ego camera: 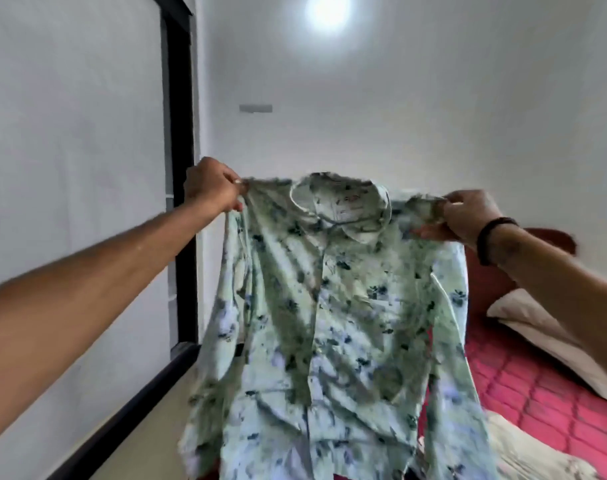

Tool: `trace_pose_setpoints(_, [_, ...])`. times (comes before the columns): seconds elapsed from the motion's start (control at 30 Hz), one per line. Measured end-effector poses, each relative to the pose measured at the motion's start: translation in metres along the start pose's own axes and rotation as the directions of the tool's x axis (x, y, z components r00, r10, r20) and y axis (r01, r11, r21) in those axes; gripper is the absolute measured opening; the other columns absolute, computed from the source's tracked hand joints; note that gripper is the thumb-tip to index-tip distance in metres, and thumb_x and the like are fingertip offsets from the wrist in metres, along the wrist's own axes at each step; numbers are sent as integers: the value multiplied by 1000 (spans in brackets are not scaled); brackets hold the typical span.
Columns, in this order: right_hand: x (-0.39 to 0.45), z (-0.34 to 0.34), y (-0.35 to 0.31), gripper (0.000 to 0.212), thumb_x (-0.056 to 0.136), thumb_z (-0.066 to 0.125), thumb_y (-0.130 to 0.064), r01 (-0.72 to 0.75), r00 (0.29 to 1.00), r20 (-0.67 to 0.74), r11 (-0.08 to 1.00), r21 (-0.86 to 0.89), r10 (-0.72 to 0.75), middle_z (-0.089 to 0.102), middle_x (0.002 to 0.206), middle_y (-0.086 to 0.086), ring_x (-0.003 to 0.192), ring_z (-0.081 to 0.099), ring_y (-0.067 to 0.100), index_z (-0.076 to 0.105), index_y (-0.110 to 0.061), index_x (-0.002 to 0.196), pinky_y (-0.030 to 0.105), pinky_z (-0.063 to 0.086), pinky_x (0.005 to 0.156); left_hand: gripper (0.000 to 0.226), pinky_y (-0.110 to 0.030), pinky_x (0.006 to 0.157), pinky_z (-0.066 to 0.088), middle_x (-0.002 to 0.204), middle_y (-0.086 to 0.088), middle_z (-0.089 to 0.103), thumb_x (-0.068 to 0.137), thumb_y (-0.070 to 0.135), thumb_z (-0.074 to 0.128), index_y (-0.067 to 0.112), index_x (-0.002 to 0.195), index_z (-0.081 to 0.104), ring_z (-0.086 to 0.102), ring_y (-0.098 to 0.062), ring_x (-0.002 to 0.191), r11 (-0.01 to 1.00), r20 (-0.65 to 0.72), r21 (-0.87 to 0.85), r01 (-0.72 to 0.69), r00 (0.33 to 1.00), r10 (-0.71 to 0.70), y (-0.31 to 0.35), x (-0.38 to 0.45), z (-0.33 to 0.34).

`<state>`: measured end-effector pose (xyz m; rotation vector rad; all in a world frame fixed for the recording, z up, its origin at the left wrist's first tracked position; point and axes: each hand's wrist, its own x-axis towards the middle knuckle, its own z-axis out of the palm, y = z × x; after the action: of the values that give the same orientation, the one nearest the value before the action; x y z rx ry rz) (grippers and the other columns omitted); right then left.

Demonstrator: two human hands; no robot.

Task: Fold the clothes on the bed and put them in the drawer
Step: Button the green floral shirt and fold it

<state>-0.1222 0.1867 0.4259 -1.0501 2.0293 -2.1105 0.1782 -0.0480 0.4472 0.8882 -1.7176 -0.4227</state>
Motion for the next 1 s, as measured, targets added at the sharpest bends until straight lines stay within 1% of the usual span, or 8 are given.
trace_pose_setpoints(0.13, [-9, -4, -10, 20, 97, 53, 2, 210, 951, -165, 936, -281, -263, 71, 100, 13, 82, 74, 13, 68, -1, 110, 14, 50, 58, 6, -32, 51, 62, 66, -7, 73, 97, 2, 67, 8, 99, 68, 71, -12, 50, 980, -56, -201, -2, 998, -9, 22, -7, -5])
trace_pose_setpoints(0.23, [-7, -10, -18, 26, 97, 47, -11, 407, 826, -203, 805, -432, -526, 70, 108, 21, 102, 67, 31, 65, -3, 114, 34, 46, 82, 14, -30, 81, 58, 97, -6, 78, 92, 15, 65, 16, 100, 76, 75, -20, 91, 982, -261, 86, -171, 947, 187, 24, 1, -15])
trace_pose_setpoints(0.37, [5, -17, -8, 27, 89, 58, -10, 660, 573, 4, 459, -594, -819, 57, 115, 24, 109, 54, 39, 60, -5, 115, 43, 41, 93, 21, -40, 81, 50, 102, -9, 75, 88, 19, 53, 16, 100, 70, 67, -34, 99, 827, -274, 342, -446, 795, 542, 20, 11, -36])
trace_pose_setpoints(0.47, [12, -17, -2, 26, 91, 65, -20, 672, 533, -7, 428, -605, -846, 54, 117, 25, 113, 52, 40, 64, -6, 112, 44, 43, 95, 20, -45, 78, 51, 100, -9, 73, 86, 14, 52, 19, 98, 67, 64, -40, 96, 777, -247, 446, -444, 774, 584, 15, 14, -39])
trace_pose_setpoints(0.53, [24, -5, 8, 27, 90, 67, -32, 632, 594, -149, 573, -522, -790, 59, 112, 22, 105, 58, 37, 68, -7, 100, 39, 45, 86, 21, -44, 79, 52, 98, -9, 73, 85, 9, 55, 20, 97, 67, 65, -42, 93, 806, -219, 453, -380, 829, 515, 3, 16, -23])
trace_pose_setpoints(0.67, [67, 47, 77, 22, 86, 71, -24, 216, 949, -34, 728, -650, -312, 66, 88, 23, 87, 67, 34, 69, -2, 86, 33, 42, 68, 20, -27, 55, 59, 77, -11, 73, 87, -2, 64, 16, 78, 64, 73, -19, 59, 998, -5, 48, -28, 1000, 28, -64, 32, 58])
trace_pose_setpoints(0.77, [95, 74, 141, 25, 89, 70, -12, -133, 988, -144, 801, -584, 59, 68, 114, 26, 110, 67, 36, 70, 2, 110, 36, 53, 86, 22, -42, 60, 65, 82, -20, 72, 89, 1, 67, 15, 75, 59, 77, -37, 77, 936, 205, -189, 298, 944, -259, -140, 29, 133])
trace_pose_setpoints(1.0, [173, 97, 154, 20, 87, 62, -7, 145, 935, -218, 864, -483, -279, 69, 108, 20, 105, 63, 37, 64, -5, 107, 36, 46, 80, 14, -32, 81, 52, 95, -9, 75, 83, 5, 64, 13, 93, 70, 70, -27, 91, 997, -129, -30, -72, 989, 68, -148, 103, 191])
